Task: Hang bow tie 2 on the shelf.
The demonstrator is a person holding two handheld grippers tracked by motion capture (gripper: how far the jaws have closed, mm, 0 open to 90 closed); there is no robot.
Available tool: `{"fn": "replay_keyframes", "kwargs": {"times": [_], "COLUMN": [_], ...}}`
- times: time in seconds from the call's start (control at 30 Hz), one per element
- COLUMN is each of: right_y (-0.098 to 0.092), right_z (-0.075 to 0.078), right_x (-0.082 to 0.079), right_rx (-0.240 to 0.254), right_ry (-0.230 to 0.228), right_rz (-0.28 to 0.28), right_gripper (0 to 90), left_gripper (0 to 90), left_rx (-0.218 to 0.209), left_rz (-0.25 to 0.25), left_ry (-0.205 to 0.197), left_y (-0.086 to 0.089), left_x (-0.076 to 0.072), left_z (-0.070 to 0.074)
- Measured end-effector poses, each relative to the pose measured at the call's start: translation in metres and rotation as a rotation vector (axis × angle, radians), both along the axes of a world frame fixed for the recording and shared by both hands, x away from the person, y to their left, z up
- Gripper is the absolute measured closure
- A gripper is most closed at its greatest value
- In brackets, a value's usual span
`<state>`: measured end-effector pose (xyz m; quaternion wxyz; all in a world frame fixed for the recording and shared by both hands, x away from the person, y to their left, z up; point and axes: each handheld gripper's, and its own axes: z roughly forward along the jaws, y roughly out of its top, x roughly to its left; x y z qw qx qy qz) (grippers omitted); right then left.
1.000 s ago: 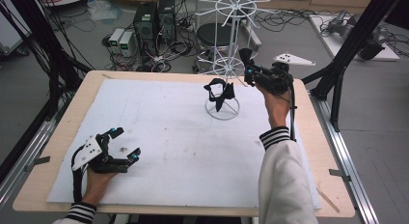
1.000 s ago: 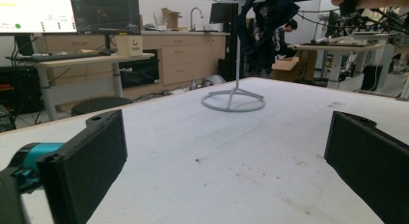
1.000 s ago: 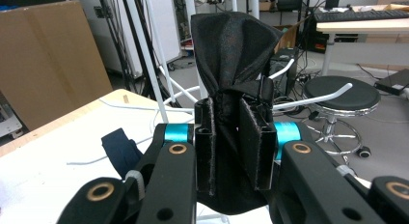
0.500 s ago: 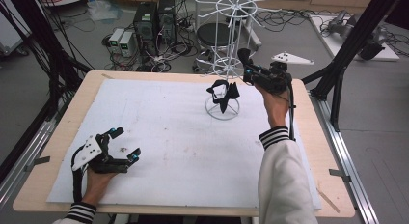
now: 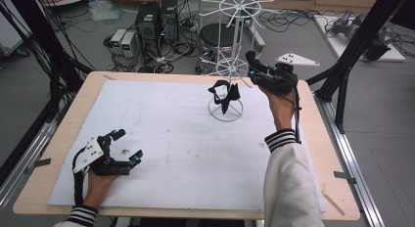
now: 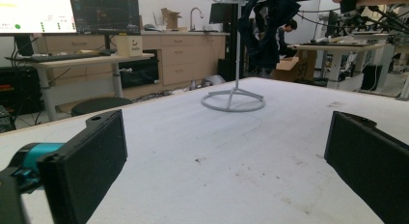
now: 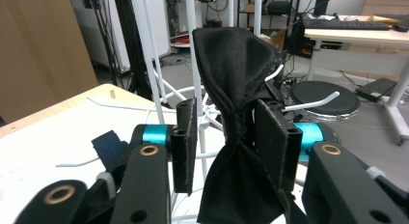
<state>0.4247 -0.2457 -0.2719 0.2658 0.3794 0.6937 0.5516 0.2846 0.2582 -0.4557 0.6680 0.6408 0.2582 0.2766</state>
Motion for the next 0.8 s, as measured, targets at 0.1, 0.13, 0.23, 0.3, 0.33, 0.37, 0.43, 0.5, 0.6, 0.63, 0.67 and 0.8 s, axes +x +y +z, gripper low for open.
{"fn": "replay_keyframes", "kwargs": {"times": [0.1, 0.13, 0.23, 0.3, 0.33, 0.37, 0.43, 0.5, 0.6, 0.63, 0.67, 0.8], "right_y": [0.000, 0.000, -0.002, -0.003, -0.003, -0.004, -0.005, -0.007, -0.010, -0.010, -0.011, -0.016], "right_z": [0.000, 0.000, 0.001, 0.002, 0.002, 0.003, 0.004, 0.006, 0.008, 0.007, 0.006, -0.002], "right_x": [-0.001, -0.001, -0.003, -0.005, -0.006, -0.007, -0.010, -0.012, -0.016, -0.019, -0.022, -0.034], "right_rx": [-0.003, -0.005, 0.016, 0.026, 0.027, 0.019, 0.020, 0.021, 0.021, 0.026, 0.033, 0.023], "right_ry": [0.014, 0.016, 0.038, 0.041, 0.045, 0.045, 0.047, 0.044, 0.044, 0.031, 0.009, 0.006], "right_rz": [0.030, 0.033, 0.046, 0.057, 0.059, 0.063, 0.062, 0.065, 0.079, 0.078, 0.071, 0.045], "right_gripper": [59.2, 57.8, 55.0, 55.0, 55.0, 54.8, 53.2, 52.0, 46.9, 43.0, 36.0, 11.9], "left_gripper": [1.8, 1.7, 1.8, 1.7, 1.7, 1.7, 1.7, 1.7, 1.8, 1.7, 1.8, 1.7], "left_rx": [0.000, 0.001, 0.001, 0.001, 0.002, 0.001, 0.002, 0.002, 0.002, 0.001, 0.001, 0.001], "left_rz": [0.000, 0.000, 0.001, 0.002, 0.002, 0.002, 0.001, 0.000, 0.000, 0.001, 0.002, 0.003], "left_ry": [0.000, 0.000, 0.000, 0.000, 0.000, 0.000, 0.001, 0.000, 0.000, 0.000, 0.001, 0.001], "left_y": [0.000, 0.000, 0.000, 0.000, 0.000, 0.000, 0.000, 0.000, 0.000, 0.000, 0.000, 0.000], "left_x": [0.000, 0.000, 0.000, 0.000, 0.000, 0.000, 0.000, 0.000, 0.000, 0.000, 0.000, 0.000], "left_z": [0.000, 0.000, 0.000, 0.000, 0.000, 0.000, 0.000, 0.000, 0.000, 0.000, 0.000, 0.000]}}
